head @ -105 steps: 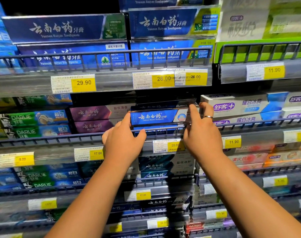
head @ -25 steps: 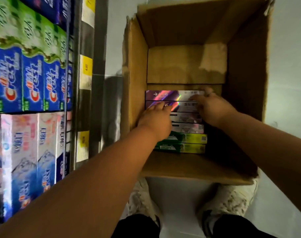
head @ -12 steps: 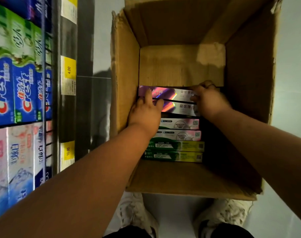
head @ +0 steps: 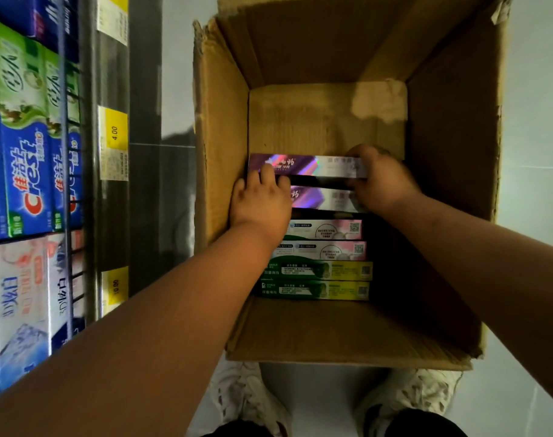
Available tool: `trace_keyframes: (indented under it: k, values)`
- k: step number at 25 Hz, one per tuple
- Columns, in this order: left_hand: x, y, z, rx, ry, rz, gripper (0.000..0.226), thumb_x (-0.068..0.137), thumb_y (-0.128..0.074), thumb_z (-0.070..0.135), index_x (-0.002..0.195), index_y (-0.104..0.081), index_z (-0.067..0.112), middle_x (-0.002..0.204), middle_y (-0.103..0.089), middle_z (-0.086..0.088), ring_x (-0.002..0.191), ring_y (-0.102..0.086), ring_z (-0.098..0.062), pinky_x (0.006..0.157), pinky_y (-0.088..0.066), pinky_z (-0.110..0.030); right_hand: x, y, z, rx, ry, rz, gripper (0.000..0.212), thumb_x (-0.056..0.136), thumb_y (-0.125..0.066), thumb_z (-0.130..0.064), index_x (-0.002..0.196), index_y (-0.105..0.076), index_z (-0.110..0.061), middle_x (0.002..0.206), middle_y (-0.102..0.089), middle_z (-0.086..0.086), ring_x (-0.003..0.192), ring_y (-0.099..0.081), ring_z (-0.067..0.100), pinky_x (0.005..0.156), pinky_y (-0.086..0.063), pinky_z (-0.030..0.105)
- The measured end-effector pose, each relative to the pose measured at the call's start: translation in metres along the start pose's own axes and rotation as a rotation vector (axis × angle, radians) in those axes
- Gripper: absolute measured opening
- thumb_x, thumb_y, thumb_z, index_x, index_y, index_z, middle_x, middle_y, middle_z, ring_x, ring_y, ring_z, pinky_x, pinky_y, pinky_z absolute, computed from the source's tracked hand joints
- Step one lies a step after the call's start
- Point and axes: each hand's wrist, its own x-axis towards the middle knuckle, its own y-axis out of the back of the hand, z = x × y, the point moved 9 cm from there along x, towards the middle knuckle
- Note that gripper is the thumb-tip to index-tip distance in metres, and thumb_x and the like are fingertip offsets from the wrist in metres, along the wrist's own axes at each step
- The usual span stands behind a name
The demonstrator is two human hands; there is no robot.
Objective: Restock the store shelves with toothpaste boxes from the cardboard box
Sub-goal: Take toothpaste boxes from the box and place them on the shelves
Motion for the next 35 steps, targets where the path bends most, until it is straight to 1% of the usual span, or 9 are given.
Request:
trace_keyframes:
  k: [4, 8, 11, 15, 20, 25, 30, 33, 35]
  values:
    - [-0.02, 0.031, 0.003, -0.413, -0.116, 0.053, 0.045, 0.091, -0.06, 0.031, 0.13, -0.04, 0.018, 0.129, -0.052, -0.01, 0.114, -0.053, -0.027, 0.093, -0.044, -0.038, -0.018, 0.008, 0.014, 0.93, -0.304, 0.04, 0.04, 0.084, -0.07, -0.014, 0.118, -0.051, -0.021, 0.104, -0.06, -0.004, 0.09, -0.065, 0.018, 0.066, -0.057, 0.031]
    - [-0.048, 0.056, -0.031, -1.249, 0.124, 0.121, 0.055, 0.081, -0.074, 0.027, 0.128, -0.045, 0.026, 0.121, -0.061, 0.001, 0.108, -0.061, -0.013, 0.09, -0.054, -0.035, -0.035, 0.026, 0.013, 1.279, -0.435, 0.191, 0.041, 0.088, -0.065, -0.016, 0.126, -0.052, -0.017, 0.117, -0.06, 0.004, 0.1, -0.065, 0.021, 0.074, -0.059, 0.034]
    - [-0.067, 0.075, -0.043, -1.557, 0.177, 0.184, 0.048, 0.084, -0.07, 0.028, 0.126, -0.046, 0.028, 0.122, -0.062, -0.001, 0.106, -0.064, -0.013, 0.088, -0.056, -0.041, -0.061, 0.056, -0.002, 1.315, -0.402, 0.286, 0.037, 0.092, -0.061, -0.023, 0.126, -0.053, -0.014, 0.117, -0.065, 0.009, 0.101, -0.067, 0.023, 0.072, -0.059, 0.033]
    - [-0.115, 0.128, -0.058, -1.563, 0.047, 0.255, 0.038, 0.088, -0.054, 0.034, 0.124, -0.041, 0.031, 0.106, -0.064, 0.005, 0.099, -0.064, -0.012, 0.087, -0.053, -0.036, -0.118, 0.123, -0.039, 1.394, -0.312, 0.433, 0.021, 0.092, -0.06, -0.027, 0.104, -0.05, -0.014, 0.108, -0.067, 0.012, 0.099, -0.069, 0.027, 0.075, -0.059, 0.04]
    - [-0.185, 0.199, -0.077, -1.583, 0.035, 0.332, 0.049, 0.081, -0.056, 0.047, 0.126, -0.039, 0.038, 0.088, -0.066, 0.018, 0.086, -0.063, -0.01, 0.08, -0.051, -0.027, -0.187, 0.199, -0.11, 1.388, -0.216, 0.45, 0.024, 0.093, -0.058, -0.029, 0.108, -0.048, -0.013, 0.099, -0.07, 0.008, 0.095, -0.071, 0.023, 0.073, -0.059, 0.036]
    - [-0.26, 0.291, -0.114, -1.619, 0.09, 0.393, 0.05, 0.085, -0.057, 0.038, 0.131, -0.04, 0.029, 0.087, -0.069, 0.02, 0.084, -0.066, -0.002, 0.075, -0.054, -0.026, -0.254, 0.263, -0.19, 1.439, -0.191, 0.369, 0.024, 0.093, -0.057, -0.029, 0.108, -0.049, -0.012, 0.106, -0.069, 0.014, 0.098, -0.07, 0.026, 0.079, -0.059, 0.039]
    - [-0.353, 0.383, -0.151, -1.634, 0.147, 0.46, 0.038, 0.095, -0.053, 0.021, 0.133, -0.046, 0.018, 0.084, -0.069, 0.015, 0.077, -0.062, 0.011, 0.071, -0.048, -0.009, -0.323, 0.333, -0.276, 1.566, -0.13, 0.34, 0.012, 0.093, -0.059, -0.023, 0.093, -0.053, -0.013, 0.091, -0.065, 0.014, 0.085, -0.062, 0.031, 0.064, -0.054, 0.033]
    - [-0.417, 0.426, -0.163, -1.642, 0.196, 0.521, 0.035, 0.097, -0.051, 0.017, 0.13, -0.046, 0.025, 0.082, -0.061, 0.013, 0.068, -0.059, 0.015, 0.067, -0.043, -0.004, -0.371, 0.371, -0.325, 1.561, -0.052, 0.273, 0.018, 0.094, -0.058, -0.022, 0.102, -0.051, -0.007, 0.097, -0.06, 0.019, 0.089, -0.062, 0.03, 0.064, -0.057, 0.033]
    - [-0.457, 0.449, -0.167, -1.63, 0.188, 0.572, 0.038, 0.093, -0.058, 0.032, 0.129, -0.047, 0.031, 0.084, -0.062, 0.01, 0.073, -0.058, 0.009, 0.076, -0.044, -0.012, -0.4, 0.39, -0.351, 1.557, -0.004, 0.22, 0.026, 0.094, -0.056, -0.021, 0.113, -0.047, -0.005, 0.094, -0.06, 0.019, 0.087, -0.061, 0.03, 0.063, -0.059, 0.035]
